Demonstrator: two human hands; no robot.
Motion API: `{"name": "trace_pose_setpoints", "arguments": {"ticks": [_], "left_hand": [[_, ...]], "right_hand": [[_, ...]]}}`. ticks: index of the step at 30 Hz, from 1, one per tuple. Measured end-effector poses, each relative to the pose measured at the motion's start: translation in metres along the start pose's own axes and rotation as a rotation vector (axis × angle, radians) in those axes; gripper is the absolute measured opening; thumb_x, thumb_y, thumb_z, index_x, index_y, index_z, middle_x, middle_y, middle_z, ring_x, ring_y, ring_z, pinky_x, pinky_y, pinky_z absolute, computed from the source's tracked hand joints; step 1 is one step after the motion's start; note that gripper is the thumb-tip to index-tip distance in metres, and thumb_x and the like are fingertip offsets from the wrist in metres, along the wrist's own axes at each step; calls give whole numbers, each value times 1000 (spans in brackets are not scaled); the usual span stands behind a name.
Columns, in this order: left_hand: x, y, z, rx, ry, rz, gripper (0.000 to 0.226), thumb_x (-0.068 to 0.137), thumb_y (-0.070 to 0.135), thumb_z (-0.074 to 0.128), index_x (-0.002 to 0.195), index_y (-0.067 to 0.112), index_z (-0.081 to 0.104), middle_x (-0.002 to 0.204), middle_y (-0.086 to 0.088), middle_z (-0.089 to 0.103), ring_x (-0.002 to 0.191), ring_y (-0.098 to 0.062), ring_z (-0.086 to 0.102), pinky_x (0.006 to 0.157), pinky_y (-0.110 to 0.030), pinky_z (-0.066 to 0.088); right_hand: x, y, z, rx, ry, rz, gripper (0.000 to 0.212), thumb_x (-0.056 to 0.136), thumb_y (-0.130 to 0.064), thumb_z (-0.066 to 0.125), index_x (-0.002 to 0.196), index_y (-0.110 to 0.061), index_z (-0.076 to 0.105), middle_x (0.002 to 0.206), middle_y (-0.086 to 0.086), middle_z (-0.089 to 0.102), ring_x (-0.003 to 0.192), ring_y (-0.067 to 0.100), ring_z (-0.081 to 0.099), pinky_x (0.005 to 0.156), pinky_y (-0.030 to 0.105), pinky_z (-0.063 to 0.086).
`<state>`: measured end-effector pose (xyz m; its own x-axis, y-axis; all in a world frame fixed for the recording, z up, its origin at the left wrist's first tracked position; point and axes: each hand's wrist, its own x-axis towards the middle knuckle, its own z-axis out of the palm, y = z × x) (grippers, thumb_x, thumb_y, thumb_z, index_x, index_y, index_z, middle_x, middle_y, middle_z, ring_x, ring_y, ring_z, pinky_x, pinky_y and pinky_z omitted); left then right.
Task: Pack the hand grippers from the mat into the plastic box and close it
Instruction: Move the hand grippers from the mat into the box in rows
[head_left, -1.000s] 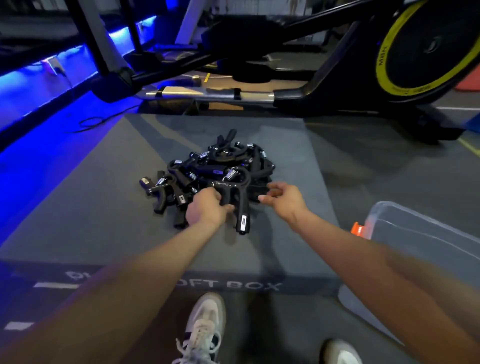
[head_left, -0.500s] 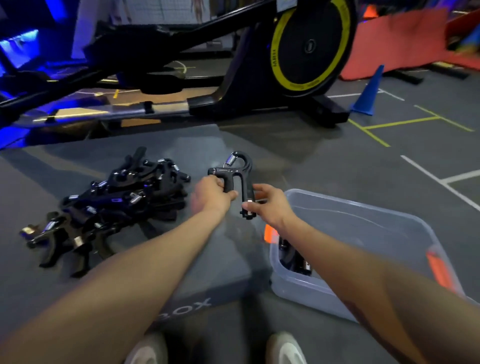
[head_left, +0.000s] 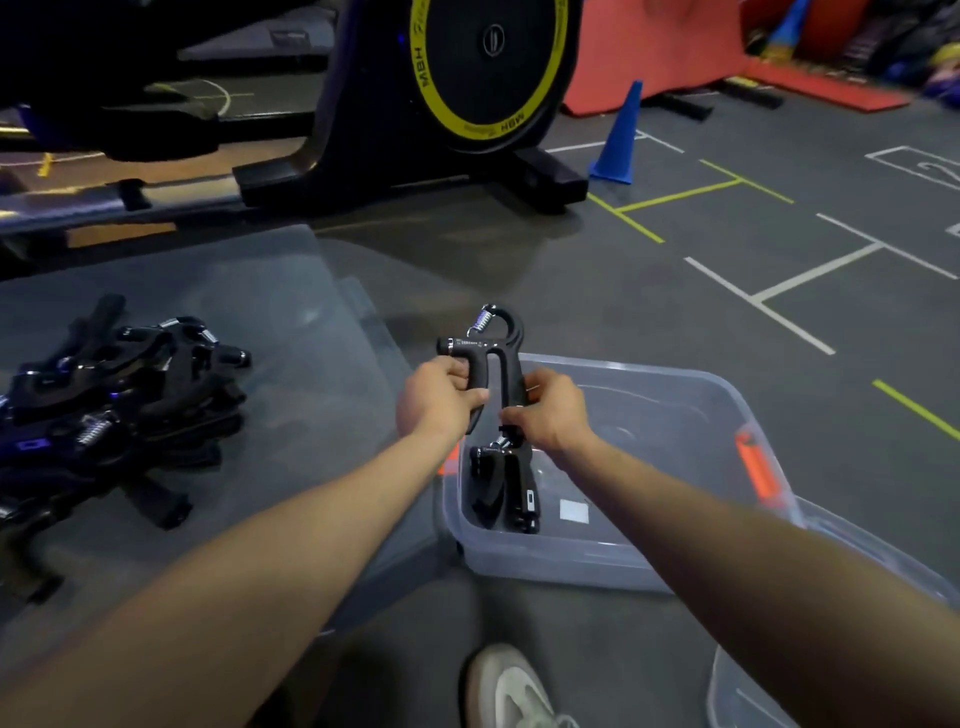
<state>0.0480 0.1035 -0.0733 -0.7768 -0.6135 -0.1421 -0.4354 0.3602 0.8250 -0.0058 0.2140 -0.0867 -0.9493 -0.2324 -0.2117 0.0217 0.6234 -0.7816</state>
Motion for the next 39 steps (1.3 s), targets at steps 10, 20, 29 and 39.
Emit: {"name": "trace_pose_setpoints", "arguments": {"ticks": [10,20,29,39], "left_hand": [[13,-38,17,254,-100,76,49,82,20,68,128,14,52,130,-10,48,118,-27,53,99,-33,41],[23,-54,29,244,-167,57,57,83,8,66,136,14,46,126,-11,47,115,-26,55,96,-29,43],[29,-60,30,255,-137,70,58,82,12,69,135,12,48,124,-10,48,112,-25,56,82,-28,48],[28,-62,30,178,-137,62,58,80,9,70,134,12,49,125,-8,49,115,-22,56,95,-26,43]], "right_hand": [[20,70,6,88,-6,233,30,59,0,78,63,-17,54,79,15,70,75,34,71,74,47,59],[37,102,29,-90,-93,336,28,61,-6,79,59,-15,53,70,11,66,72,31,68,75,43,59],[47,121,47,-114,-140,383,12,65,-8,73,67,-10,62,68,11,65,64,25,60,72,38,59],[54,122,56,-139,-161,356,13,67,-7,74,73,-12,63,56,2,58,65,24,61,71,35,56]]}}
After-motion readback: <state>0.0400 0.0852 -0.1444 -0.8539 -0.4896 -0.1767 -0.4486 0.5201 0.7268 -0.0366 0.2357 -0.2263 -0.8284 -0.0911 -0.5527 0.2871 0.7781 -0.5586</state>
